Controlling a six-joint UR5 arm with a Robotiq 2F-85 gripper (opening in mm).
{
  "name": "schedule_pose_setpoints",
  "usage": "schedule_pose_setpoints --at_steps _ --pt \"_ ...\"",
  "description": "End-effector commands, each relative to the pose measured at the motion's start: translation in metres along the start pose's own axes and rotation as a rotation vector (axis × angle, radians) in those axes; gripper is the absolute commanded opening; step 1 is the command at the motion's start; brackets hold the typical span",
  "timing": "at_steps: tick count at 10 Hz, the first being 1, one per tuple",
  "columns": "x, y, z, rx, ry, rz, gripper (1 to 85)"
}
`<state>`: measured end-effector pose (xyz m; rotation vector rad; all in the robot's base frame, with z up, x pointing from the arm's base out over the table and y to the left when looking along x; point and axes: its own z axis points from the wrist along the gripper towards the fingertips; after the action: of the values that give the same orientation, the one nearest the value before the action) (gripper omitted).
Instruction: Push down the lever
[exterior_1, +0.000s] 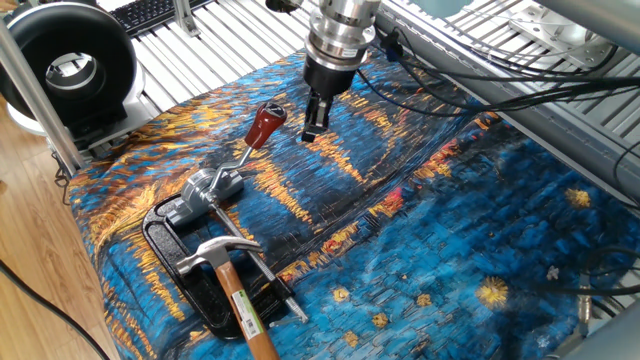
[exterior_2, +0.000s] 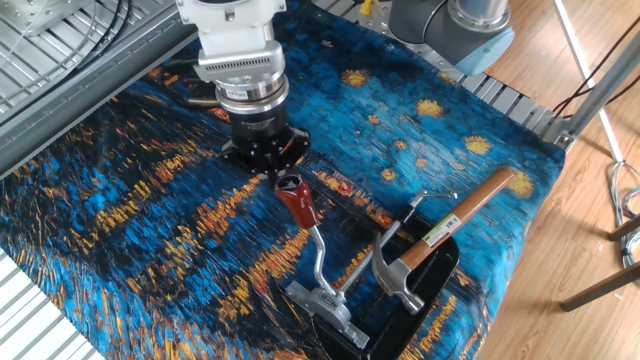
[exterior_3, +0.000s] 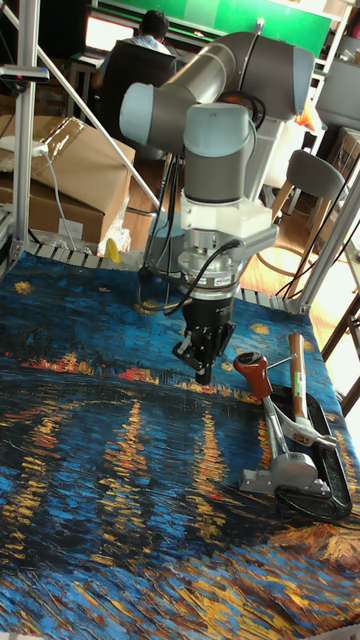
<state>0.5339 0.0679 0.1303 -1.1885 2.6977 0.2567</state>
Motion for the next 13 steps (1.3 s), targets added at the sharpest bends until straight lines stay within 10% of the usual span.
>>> schedule_pose_setpoints --at_steps 1,5,13 --pt "0.008 -0.004 0.002 0.001 -0.033 -0.027 1.3" --pt "0.044 -0.018 0.003 0.024 0.017 -0.03 1.3" --pt "0.041 -0.007 0.003 -0.032 -0.04 -0.009 1.3"
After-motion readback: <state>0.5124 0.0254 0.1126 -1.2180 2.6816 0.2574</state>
